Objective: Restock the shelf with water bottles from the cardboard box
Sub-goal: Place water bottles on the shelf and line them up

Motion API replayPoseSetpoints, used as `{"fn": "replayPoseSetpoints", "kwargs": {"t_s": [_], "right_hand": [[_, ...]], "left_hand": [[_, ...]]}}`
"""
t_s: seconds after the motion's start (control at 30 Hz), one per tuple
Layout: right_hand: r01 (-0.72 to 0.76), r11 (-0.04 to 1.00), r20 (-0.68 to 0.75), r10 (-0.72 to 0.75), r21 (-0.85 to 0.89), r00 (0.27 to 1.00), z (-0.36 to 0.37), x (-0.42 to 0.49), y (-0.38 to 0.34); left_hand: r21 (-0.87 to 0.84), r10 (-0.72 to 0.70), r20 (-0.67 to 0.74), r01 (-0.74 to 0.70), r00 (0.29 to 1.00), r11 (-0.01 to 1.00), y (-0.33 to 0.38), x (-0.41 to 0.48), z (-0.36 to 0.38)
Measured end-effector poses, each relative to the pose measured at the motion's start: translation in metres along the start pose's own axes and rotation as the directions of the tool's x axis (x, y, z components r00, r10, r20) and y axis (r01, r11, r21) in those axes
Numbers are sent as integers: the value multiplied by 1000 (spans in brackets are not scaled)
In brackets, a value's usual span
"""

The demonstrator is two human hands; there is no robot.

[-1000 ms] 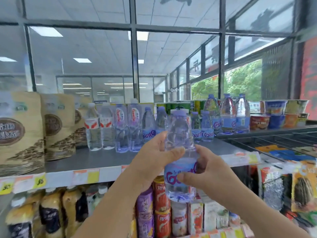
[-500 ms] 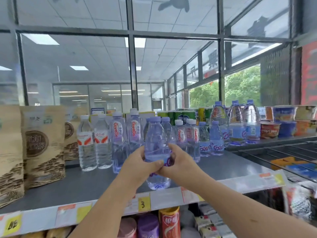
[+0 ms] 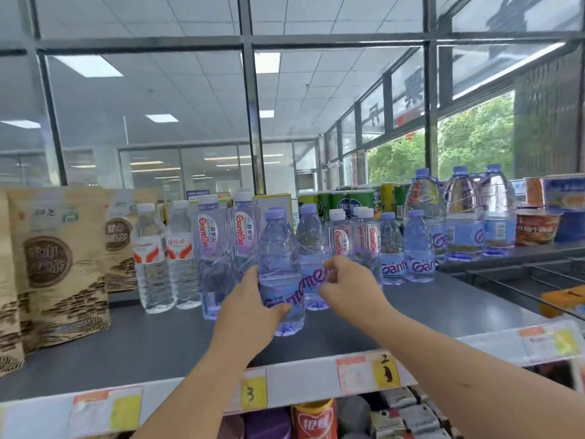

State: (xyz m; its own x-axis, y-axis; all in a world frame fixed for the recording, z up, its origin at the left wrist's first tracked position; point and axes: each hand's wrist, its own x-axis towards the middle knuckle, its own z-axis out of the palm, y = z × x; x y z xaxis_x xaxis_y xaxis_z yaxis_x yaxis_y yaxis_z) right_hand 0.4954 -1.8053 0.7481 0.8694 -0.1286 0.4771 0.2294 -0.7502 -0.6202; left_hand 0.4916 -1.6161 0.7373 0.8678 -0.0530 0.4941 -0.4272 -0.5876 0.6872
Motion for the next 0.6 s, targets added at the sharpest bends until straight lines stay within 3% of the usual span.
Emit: {"fn": "replayPoseSetpoints", "kwargs": {"t_s": [0.1, 0.2, 0.27, 0.37, 0.6], "right_hand": [[18, 997, -183, -32, -76, 983, 2, 16, -2], [183, 981, -319, -194, -62, 928, -7, 38, -15], [262, 963, -300, -271, -70, 915, -16, 57, -28], [231, 969, -193, -245, -92, 950, -22, 78, -42], [254, 955, -154, -276, -151, 949, -5, 74, -27]], "left_hand": [[187, -6, -95, 24, 995, 982, 2, -3, 8], [281, 22, -167, 26, 986, 959, 9, -2, 16], [317, 13, -186, 47, 982, 947, 13, 3, 21], [334, -28, -190, 91, 981, 938, 18, 13, 27], [396, -42, -163, 105, 986, 912, 14, 34, 35]]}}
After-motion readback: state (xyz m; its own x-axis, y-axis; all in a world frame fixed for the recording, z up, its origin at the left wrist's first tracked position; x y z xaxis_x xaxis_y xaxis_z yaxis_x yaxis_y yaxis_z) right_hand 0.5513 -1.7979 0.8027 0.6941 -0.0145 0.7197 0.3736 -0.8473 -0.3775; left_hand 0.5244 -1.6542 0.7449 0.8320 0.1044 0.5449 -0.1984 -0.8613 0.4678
